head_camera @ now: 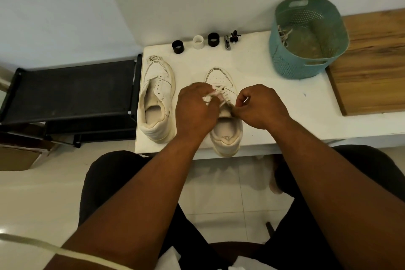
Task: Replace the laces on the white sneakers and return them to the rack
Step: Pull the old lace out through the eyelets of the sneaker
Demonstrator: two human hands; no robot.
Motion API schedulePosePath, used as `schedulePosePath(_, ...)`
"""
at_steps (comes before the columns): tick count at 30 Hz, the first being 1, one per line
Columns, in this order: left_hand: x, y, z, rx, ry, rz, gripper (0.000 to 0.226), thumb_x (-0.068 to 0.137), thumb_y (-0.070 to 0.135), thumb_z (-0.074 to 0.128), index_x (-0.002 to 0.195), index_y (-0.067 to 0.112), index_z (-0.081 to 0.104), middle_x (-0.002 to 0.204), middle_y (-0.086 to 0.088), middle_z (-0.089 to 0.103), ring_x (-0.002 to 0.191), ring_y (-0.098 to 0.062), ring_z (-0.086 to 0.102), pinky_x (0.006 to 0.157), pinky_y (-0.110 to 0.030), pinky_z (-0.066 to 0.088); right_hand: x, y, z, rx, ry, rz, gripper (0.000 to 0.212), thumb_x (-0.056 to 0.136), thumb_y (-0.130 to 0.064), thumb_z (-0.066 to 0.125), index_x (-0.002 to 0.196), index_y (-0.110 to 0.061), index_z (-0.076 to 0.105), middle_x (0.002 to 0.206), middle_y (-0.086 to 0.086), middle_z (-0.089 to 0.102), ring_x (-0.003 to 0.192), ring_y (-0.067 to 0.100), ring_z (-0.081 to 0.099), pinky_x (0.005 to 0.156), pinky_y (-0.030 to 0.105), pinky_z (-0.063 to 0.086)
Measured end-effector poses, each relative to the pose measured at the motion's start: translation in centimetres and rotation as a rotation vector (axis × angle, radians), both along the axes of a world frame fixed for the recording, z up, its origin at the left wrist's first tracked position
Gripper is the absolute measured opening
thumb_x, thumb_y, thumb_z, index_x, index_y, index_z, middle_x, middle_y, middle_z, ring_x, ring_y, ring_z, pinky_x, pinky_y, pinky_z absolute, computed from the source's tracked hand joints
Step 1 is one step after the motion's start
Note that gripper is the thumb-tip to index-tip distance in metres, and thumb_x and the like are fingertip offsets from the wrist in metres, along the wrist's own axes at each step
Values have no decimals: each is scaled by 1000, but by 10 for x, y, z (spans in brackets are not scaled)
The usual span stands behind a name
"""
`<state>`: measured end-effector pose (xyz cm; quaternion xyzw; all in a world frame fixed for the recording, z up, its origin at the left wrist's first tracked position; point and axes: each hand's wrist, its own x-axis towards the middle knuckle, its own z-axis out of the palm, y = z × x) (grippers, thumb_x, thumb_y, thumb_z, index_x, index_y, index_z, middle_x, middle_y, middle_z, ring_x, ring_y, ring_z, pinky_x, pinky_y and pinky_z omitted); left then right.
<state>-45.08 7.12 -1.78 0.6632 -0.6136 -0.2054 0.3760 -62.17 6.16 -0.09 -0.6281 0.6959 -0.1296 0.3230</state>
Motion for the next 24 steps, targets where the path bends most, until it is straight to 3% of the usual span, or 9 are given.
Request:
schedulePosePath(2, 9, -7, 6, 89, 244, 174, 9, 85, 22, 72, 82, 29, 75, 90, 14, 73, 92, -7, 66, 94, -36, 53, 0, 0, 0, 9, -2, 0, 15, 73, -34, 81, 71, -24, 70, 72, -10, 68, 74, 11, 64, 64, 26, 48)
schedulePosePath(4, 18, -12, 5, 201, 316, 165, 16, 85, 17, 72, 82, 33, 75, 86, 17, 73, 88, -5, 66, 94, -39, 55, 0, 1, 1, 13, -10, 2, 15, 74, -34, 81, 72, -23, 70, 72, -9, 68, 74, 10, 64, 64, 25, 49)
schedulePosePath(7, 15, -5, 8, 282, 203, -106, 42, 72, 19, 70, 113, 30, 73, 116, 13, 72, 106, 0, 62, 101, -24, 50, 2, 0, 2, 12, -9, 11, 18, 74, -35, 83, 73, -23, 70, 75, -9, 68, 75, 11, 64, 64, 26, 49)
schedulePosePath(9, 6, 1, 11, 232, 87, -252, 53, 67, 27, 70, 120, 23, 73, 121, 7, 70, 108, -1, 59, 99, -12, 43, 3, -1, 2, 8, -1, 14, 18, 74, -36, 83, 73, -24, 69, 76, -9, 68, 76, 11, 64, 66, 27, 50)
schedulePosePath(12, -1, 4, 9, 124, -69, -336, 37, 74, 26, 74, 109, 17, 80, 120, -4, 73, 115, -19, 64, 106, -31, 46, 2, 0, 1, -4, 2, 18, 19, 73, -38, 82, 72, -25, 68, 78, -9, 67, 77, 12, 64, 68, 27, 49)
schedulePosePath(16, 4, -2, -7, 122, -103, -258, 18, 90, 30, 71, 104, 28, 81, 122, 5, 73, 121, -16, 61, 106, -38, 46, 1, 0, 0, 2, -8, 18, 19, 73, -39, 82, 71, -26, 68, 77, -10, 67, 76, 12, 64, 68, 27, 49)
schedulePosePath(19, 6, -5, -7, 105, -144, -215, 31, 92, 45, 60, 98, 23, 81, 110, 4, 76, 108, -18, 66, 96, -38, 51, 1, -1, -1, 5, -9, 20, 17, 74, -37, 82, 73, -25, 69, 76, -10, 67, 77, 13, 64, 67, 27, 49)
schedulePosePath(21, 8, -6, -1, 40, -54, -84, 31, 95, 41, 61, 93, 16, 79, 100, -1, 76, 98, -21, 68, 89, -35, 52, 0, -1, -1, 11, -18, 18, 18, 74, -37, 82, 74, -24, 70, 77, -11, 67, 77, 12, 64, 67, 28, 51)
schedulePosePath(24, 17, -10, 3, 70, 54, 135, 24, 98, 39, 66, 97, 18, 77, 100, 1, 74, 100, -18, 67, 87, -28, 47, 0, 0, -1, 6, -28, 13, 19, 74, -38, 83, 73, -24, 70, 76, -11, 67, 76, 10, 63, 69, 28, 52)
